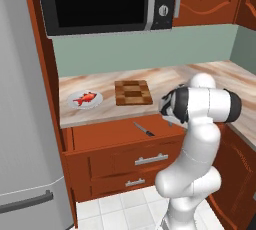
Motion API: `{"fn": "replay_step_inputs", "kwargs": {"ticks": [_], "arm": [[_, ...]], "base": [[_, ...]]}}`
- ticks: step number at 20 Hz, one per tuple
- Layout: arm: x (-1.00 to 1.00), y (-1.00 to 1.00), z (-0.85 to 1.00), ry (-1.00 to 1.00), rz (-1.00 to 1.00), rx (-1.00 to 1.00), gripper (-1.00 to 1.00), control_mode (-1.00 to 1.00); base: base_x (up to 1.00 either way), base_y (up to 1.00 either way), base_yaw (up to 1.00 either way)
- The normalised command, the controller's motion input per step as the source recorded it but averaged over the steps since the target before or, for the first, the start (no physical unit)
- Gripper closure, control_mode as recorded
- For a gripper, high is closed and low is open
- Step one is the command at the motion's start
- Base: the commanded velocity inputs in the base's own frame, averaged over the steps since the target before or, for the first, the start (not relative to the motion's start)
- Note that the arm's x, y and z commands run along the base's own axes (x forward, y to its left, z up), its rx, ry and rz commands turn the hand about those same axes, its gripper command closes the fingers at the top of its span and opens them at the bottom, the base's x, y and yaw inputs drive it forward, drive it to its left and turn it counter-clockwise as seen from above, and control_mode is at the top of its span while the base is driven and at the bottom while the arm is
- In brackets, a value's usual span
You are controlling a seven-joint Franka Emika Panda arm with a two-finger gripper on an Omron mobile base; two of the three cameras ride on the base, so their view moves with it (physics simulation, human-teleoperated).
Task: Pick up the knife from the drawer and place it on the cutting board. Then place the meat from the plate to the cutting board.
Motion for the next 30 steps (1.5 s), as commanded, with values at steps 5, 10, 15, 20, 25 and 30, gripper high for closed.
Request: {"fn": "replay_step_inputs", "kwargs": {"ticks": [5, 10, 15, 20, 25, 30], "arm": [[0.36, 0.0, -0.24, 0.0, 0.0, -0.01, -1.0, -1.0], [0.0, 0.0, -0.34, 0.0, 0.0, -0.01, -1.0, -1.0], [-0.71, 0.0, -0.56, 0.0, 0.02, 0.0, -1.0, -1.0], [-0.62, 0.0, -0.5, 0.0, 0.02, 0.0, -1.0, -1.0], [-0.97, 0.0, -0.66, 0.0, 0.02, -0.01, -1.0, -1.0], [-1.0, -0.01, -0.69, -0.02, 0.01, 0.0, -1.0, -1.0]], "base": [[0.0, 0.0, 0.0], [0.0, 0.0, 0.0], [0.0, 0.0, 0.0], [0.0, 0.0, 0.0], [0.0, 0.0, 0.0], [0.0, 0.0, 0.0]]}}
